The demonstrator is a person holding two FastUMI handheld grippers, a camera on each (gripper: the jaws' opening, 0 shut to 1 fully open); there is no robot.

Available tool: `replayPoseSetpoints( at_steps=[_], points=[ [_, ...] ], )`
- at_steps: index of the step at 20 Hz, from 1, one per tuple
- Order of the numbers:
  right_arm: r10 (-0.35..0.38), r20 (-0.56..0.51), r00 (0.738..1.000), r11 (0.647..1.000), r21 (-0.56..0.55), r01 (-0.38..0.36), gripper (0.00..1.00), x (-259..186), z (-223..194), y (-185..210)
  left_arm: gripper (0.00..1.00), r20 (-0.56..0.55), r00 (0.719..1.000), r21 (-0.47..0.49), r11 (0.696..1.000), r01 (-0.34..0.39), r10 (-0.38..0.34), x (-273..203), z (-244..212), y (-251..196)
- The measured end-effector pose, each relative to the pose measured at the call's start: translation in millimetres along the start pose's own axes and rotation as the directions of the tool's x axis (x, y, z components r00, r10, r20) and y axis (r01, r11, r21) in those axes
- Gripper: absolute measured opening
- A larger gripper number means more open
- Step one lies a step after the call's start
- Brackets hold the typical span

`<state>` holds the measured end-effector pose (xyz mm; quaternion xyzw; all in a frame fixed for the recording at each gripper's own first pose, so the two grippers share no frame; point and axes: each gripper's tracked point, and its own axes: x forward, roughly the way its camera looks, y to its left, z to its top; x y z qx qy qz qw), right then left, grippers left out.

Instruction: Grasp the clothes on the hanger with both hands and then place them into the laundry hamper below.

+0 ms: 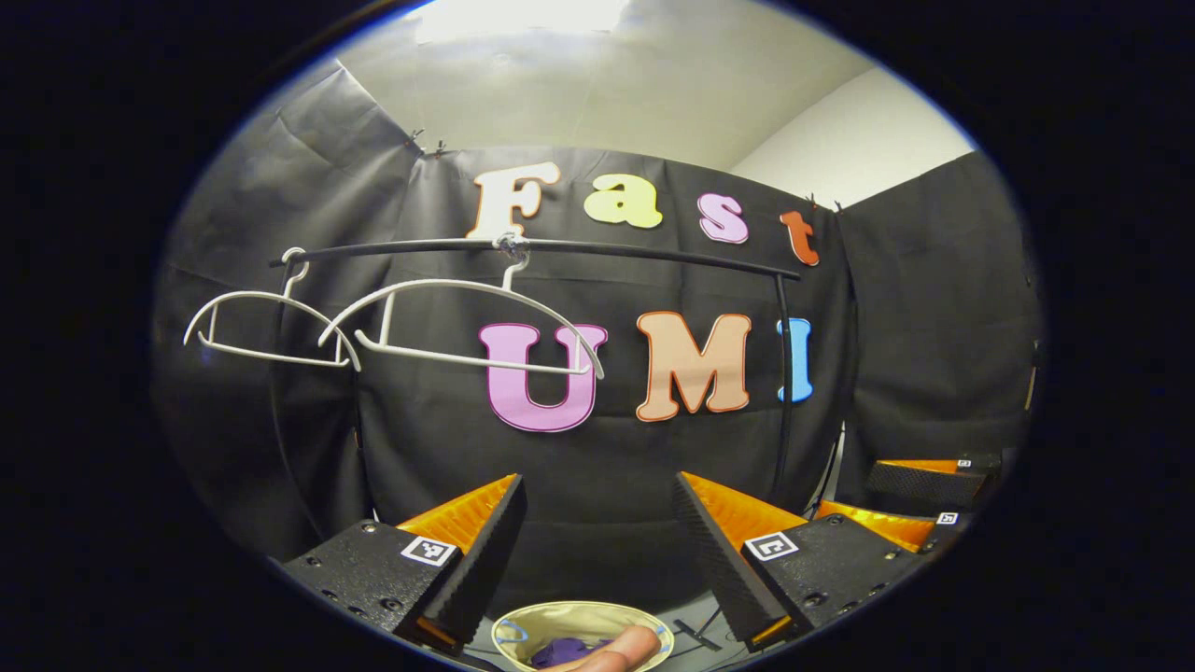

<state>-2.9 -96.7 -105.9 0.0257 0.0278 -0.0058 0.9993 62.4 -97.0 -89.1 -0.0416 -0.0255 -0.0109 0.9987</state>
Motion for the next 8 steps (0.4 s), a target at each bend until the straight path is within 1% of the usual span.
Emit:
replayPoseSetpoints(
  at_steps=[2,3,5,8],
  points=[
    [0.017,0.001,1.0,1.0,0.025,-0.017,1.0,-4,1,-5,0.96,0.009,1.0,-0.016,1.0,-0.022,0.022,-1,2,0],
    [0.026,0.0,1.0,0.999,0.036,-0.026,1.0,-6,1,-7,0.96,0.004,1.0,-0.023,0.999,-0.022,0.022,-2,0,-4],
    [0.027,-0.002,1.0,0.999,0.043,-0.027,1.0,-9,0,-14,0.94,0.0,1.0,-0.008,1.0,-0.007,0.007,-1,1,-11],
    [0.059,0.008,0.998,0.996,0.073,-0.06,0.99,-13,0,-12,0.92,-0.006,1.0,-0.002,1.0,-0.022,0.022,0,0,-10]
  ],
)
